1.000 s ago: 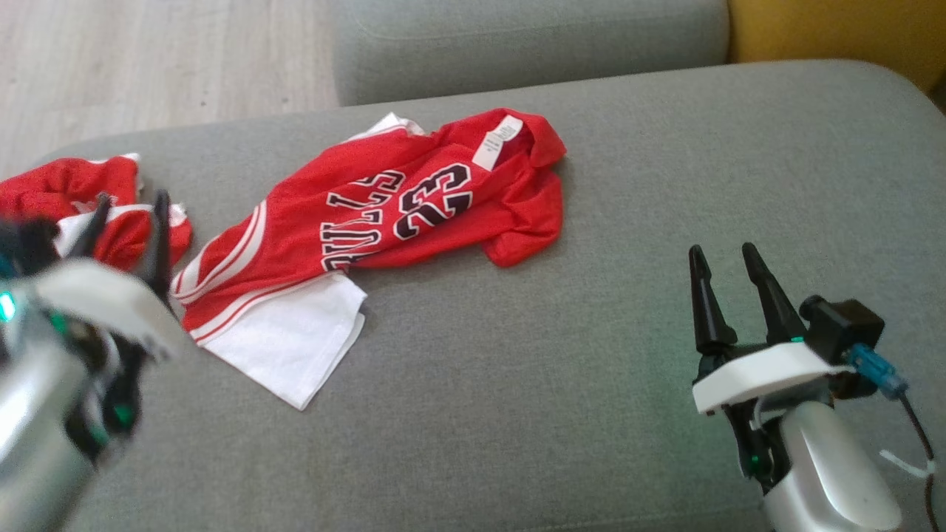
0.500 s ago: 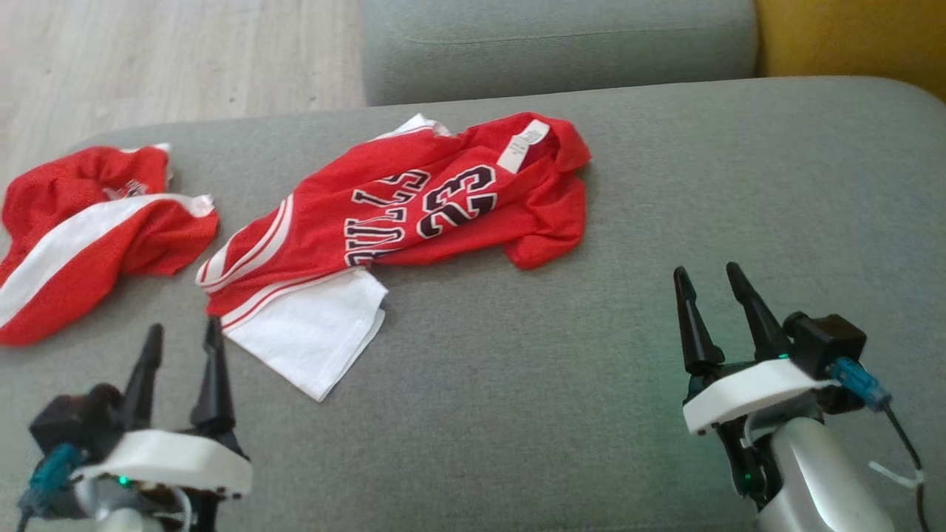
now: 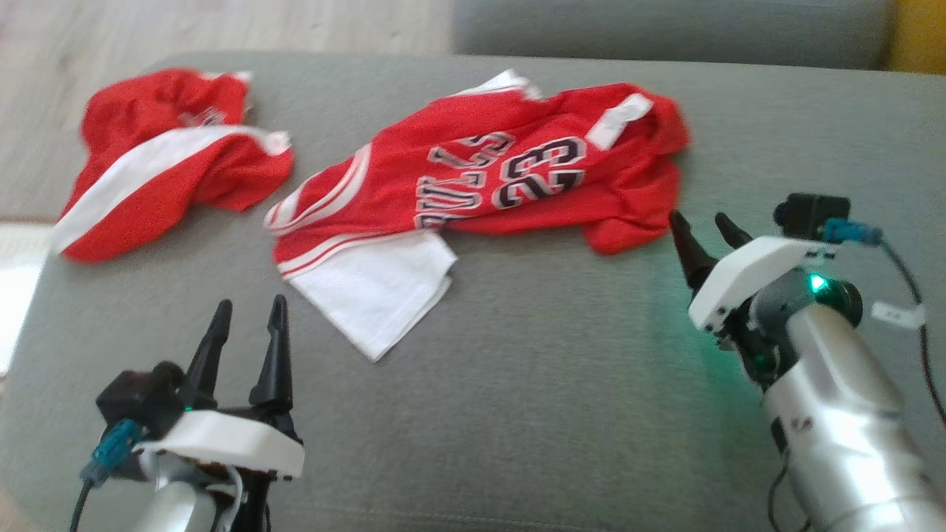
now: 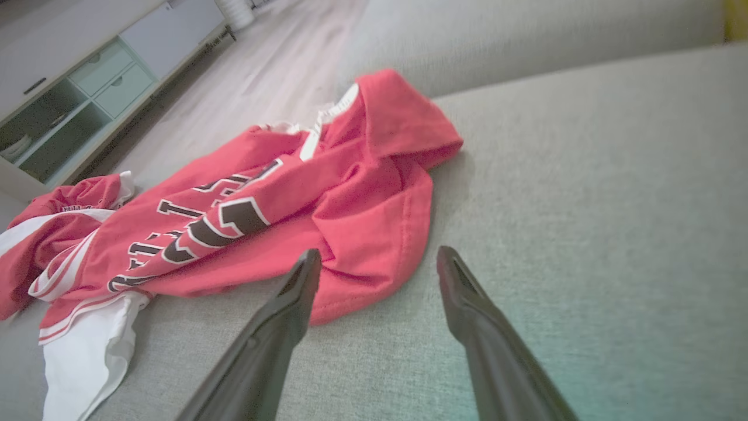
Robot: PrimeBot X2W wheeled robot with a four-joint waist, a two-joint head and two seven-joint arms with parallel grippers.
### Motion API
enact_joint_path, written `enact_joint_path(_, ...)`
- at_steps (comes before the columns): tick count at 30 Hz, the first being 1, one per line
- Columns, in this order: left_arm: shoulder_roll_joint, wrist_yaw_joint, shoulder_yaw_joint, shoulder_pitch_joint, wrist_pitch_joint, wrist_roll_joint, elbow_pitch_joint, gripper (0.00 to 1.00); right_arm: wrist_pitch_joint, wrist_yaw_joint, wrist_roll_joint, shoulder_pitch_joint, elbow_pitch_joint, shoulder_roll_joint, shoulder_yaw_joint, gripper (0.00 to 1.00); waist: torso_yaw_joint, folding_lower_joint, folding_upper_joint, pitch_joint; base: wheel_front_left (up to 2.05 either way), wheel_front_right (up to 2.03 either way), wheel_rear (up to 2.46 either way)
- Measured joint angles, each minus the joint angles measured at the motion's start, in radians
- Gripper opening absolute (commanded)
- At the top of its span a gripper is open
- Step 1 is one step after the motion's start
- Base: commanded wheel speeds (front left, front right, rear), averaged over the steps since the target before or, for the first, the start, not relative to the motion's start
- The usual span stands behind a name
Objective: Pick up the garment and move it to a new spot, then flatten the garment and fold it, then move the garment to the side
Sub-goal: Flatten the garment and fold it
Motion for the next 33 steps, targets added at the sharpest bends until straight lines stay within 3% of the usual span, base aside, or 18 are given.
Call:
enact_joint_path(4,-0.026,-0.034,0.025,-0.020,0.000,0.014,0.041,1.00,0.108,0.000,0.079,-0.075,0.159,0.000,-0.053,1.00,0.057,0.0000,0.0000,0.029,0.00,0.00,0.00)
enact_joint_path(12,-0.088,-0.081,0.040,-0.050,0.000,0.057,0.094,1.00,0.178,0.000,0.139,-0.207,0.341,-0.008,-0.114,1.00,0.137,0.0001,0.0000,0.081,0.00,0.00,0.00)
enact_joint_path(13,-0.093,-0.086,0.049,-0.050,0.000,0.063,0.101,1.00,0.194,0.000,0.148,-0.225,0.361,-0.012,-0.114,0.93,0.142,0.0000,0.0000,0.084,0.00,0.00,0.00)
enact_joint_path(14,-0.096,-0.091,0.056,-0.050,0.000,0.065,0.105,1.00,0.201,0.000,0.150,-0.238,0.375,-0.015,-0.115,0.68,0.146,0.0000,0.0000,0.086,0.00,0.00,0.00)
enact_joint_path(15,-0.096,-0.095,0.061,-0.050,0.000,0.071,0.108,1.00,0.201,0.000,0.154,-0.247,0.386,-0.017,-0.120,0.06,0.147,0.0000,0.0000,0.087,0.00,0.00,0.00)
enact_joint_path(16,-0.097,-0.102,0.065,-0.050,0.000,0.074,0.111,1.00,0.198,0.000,0.160,-0.252,0.396,-0.017,-0.126,0.00,0.146,0.0001,0.0000,0.086,0.00,0.00,0.00)
enact_joint_path(25,-0.127,-0.131,0.097,-0.049,0.000,0.106,0.145,1.00,0.149,0.000,0.124,-0.253,0.366,-0.040,-0.015,0.00,0.106,0.0001,0.0000,0.039,0.00,0.00,0.00)
enact_joint_path(33,-0.127,-0.138,0.123,-0.009,0.000,0.115,0.169,1.00,0.218,0.000,0.085,-0.217,0.180,-0.162,0.181,0.00,0.024,0.0000,0.0000,-0.029,0.00,0.00,0.00)
